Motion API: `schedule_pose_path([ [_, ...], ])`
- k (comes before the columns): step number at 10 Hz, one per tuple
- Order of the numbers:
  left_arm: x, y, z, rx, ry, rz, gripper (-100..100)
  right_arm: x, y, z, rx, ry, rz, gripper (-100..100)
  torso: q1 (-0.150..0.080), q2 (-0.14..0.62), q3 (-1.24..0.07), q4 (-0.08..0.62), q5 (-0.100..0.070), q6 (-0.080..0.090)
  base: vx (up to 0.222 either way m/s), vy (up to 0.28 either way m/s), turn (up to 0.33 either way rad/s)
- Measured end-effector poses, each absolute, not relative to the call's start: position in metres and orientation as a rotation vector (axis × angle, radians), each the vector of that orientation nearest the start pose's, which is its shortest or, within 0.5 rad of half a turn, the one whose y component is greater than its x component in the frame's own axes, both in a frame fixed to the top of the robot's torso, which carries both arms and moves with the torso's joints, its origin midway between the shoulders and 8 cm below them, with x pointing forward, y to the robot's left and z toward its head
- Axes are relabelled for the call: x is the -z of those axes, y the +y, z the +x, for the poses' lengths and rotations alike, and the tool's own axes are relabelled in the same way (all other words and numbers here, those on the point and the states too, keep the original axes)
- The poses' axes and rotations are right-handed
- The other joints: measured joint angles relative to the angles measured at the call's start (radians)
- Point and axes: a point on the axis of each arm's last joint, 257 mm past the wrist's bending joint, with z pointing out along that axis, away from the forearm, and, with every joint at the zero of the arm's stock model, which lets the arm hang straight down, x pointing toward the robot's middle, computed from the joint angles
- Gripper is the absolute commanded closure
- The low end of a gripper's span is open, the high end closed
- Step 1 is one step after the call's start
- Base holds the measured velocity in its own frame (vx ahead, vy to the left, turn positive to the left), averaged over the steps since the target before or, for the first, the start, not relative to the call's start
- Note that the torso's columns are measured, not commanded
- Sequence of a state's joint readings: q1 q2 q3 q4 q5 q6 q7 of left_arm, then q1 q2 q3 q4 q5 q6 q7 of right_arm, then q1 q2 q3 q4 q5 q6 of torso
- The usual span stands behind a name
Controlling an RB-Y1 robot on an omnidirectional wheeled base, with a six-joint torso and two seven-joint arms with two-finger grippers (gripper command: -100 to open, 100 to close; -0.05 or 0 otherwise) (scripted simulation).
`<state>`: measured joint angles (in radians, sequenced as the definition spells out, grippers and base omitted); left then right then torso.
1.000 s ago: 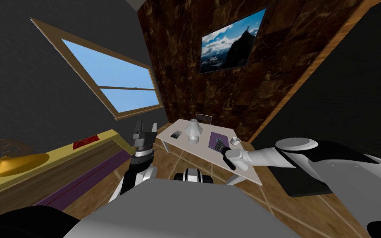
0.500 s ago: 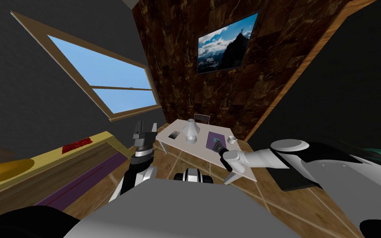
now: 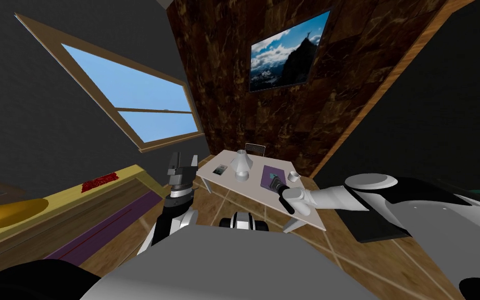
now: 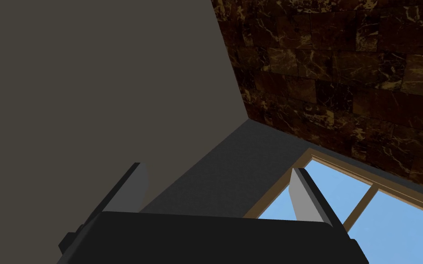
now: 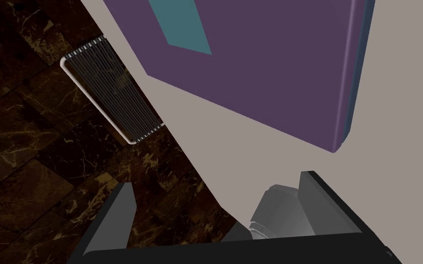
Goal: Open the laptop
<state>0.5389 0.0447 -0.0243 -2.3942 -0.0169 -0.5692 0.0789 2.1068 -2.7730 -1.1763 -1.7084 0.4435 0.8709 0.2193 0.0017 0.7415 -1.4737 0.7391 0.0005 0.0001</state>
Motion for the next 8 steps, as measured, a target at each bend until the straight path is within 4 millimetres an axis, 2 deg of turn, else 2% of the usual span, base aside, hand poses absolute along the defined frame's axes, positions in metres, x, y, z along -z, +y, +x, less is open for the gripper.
schedule_pose_path([
  [4, -0.073, 0.259, 0.306, 1.415, 0.541, -0.525, 0, 0.305, -0.308, 0.506, 0.585, 1.878, -1.108, -100, -0.001, -0.004, -0.003, -0.001, 0.000, 0.000, -0.042, 0.035, 0.022],
  [5, -0.073, 0.259, 0.306, 1.415, 0.541, -0.525, 0, 0.305, -0.309, 0.506, 0.583, 1.879, -1.109, 0, -0.003, -0.005, -0.003, -0.002, -0.001, 0.000, 0.000, 0.000, 0.000],
  [8, -0.073, 0.259, 0.306, 1.415, 0.542, -0.525, 0, 0.305, -0.308, 0.506, 0.583, 1.879, -1.109, 0, -0.002, -0.004, -0.003, -0.001, -0.001, 0.000, 0.000, 0.000, 0.000],
])
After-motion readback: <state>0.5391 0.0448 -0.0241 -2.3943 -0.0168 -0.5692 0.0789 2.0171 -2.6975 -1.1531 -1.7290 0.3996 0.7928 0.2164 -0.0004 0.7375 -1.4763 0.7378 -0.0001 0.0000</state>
